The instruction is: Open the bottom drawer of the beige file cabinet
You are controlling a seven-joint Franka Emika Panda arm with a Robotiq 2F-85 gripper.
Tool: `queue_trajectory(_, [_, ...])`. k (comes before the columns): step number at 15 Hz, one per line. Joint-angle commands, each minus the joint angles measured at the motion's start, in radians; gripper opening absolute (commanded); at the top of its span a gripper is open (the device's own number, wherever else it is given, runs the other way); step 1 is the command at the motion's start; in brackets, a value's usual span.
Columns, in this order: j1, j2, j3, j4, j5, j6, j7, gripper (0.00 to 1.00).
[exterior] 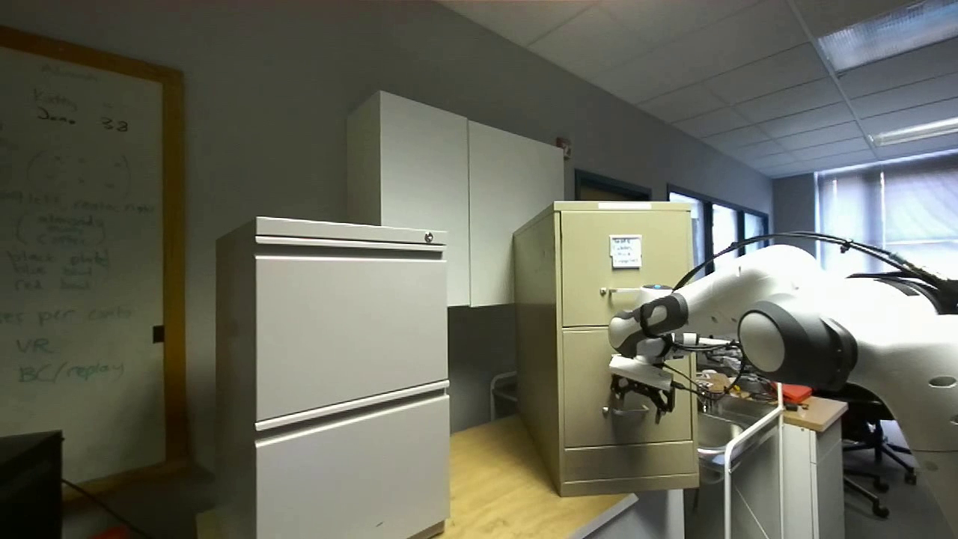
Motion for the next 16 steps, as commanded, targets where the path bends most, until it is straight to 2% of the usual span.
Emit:
queue_trajectory(1, [0.011,0.001,-0.021,-0.033,0.006,0.092,0.074,1.00])
queue_trajectory(9, [0.025,0.052,-0.010,-0.026,0.066,0.208,0.251,1.00])
queue_trajectory(16, [0.039,0.122,-0.005,0.032,0.045,0.192,0.331,1.00])
